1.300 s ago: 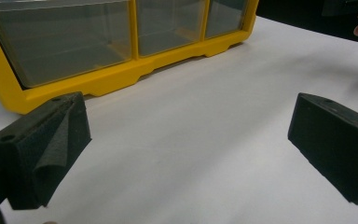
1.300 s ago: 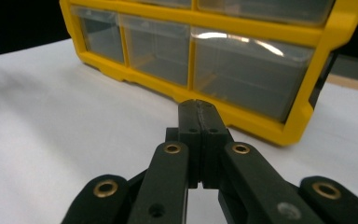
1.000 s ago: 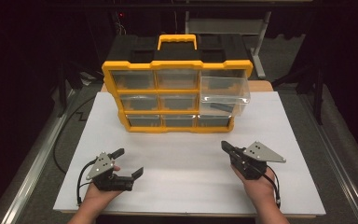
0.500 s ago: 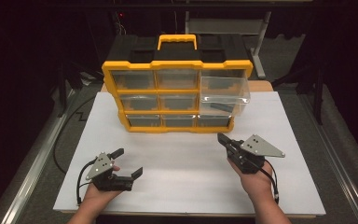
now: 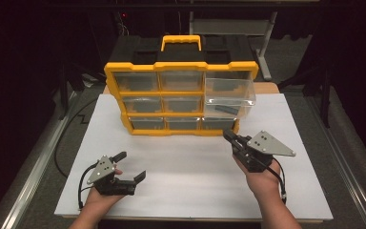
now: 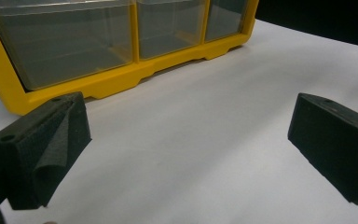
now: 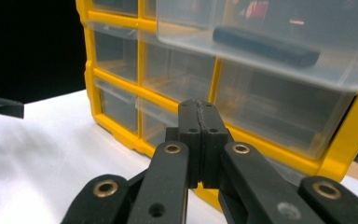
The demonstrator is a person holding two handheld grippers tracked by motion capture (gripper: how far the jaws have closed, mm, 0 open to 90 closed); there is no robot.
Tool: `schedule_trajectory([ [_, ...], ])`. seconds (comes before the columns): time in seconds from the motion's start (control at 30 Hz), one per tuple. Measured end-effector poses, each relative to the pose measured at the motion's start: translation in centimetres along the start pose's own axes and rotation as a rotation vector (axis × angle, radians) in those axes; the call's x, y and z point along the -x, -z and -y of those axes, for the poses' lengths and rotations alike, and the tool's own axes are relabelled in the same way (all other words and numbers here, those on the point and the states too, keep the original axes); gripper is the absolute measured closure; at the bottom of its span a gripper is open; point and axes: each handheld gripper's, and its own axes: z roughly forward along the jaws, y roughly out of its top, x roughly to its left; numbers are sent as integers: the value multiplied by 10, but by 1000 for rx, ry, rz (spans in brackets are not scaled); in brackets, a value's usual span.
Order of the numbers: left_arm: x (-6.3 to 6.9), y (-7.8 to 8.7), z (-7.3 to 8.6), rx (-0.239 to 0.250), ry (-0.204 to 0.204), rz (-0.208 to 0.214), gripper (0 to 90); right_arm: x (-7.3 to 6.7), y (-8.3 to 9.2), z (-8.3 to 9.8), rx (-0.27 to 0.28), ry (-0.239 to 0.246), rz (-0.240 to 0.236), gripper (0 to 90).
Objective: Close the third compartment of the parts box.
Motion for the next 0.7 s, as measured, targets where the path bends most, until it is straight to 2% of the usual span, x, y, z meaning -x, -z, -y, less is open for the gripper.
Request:
schedule_trajectory([
  [0.7, 0, 1, 0, 13, 1, 4, 3, 3, 2, -36, 85, 34, 35, 900],
])
